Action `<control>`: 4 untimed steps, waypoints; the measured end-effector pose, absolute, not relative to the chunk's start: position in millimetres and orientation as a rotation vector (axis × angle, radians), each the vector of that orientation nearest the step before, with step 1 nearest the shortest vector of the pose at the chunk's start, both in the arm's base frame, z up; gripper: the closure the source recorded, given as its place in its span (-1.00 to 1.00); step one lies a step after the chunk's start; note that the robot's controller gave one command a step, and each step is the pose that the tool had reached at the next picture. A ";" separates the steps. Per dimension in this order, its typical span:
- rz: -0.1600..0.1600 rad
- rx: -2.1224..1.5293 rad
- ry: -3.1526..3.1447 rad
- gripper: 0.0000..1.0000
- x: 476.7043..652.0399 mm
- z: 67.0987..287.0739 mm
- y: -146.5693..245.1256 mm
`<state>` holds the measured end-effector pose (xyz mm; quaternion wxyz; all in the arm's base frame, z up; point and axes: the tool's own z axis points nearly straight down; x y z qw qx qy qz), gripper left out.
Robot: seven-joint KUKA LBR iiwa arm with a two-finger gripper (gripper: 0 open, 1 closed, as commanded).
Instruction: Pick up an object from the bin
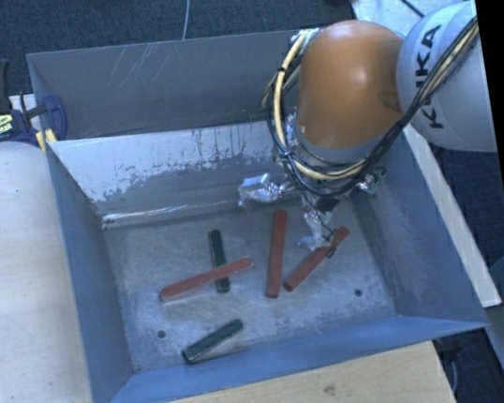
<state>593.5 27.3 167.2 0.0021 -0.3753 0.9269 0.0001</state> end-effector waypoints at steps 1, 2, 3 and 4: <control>0.000 -1.177 2.909 -1.00 593.5 167.1 27.2; -0.005 -1.533 2.735 -1.00 606.5 92.2 10.7; 0.001 -1.757 2.601 1.00 608.0 71.3 18.2; 0.001 -1.756 2.602 -1.00 607.7 70.4 17.8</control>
Offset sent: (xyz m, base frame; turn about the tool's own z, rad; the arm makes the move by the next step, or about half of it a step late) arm 0.0138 -0.0206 -0.0972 -0.3168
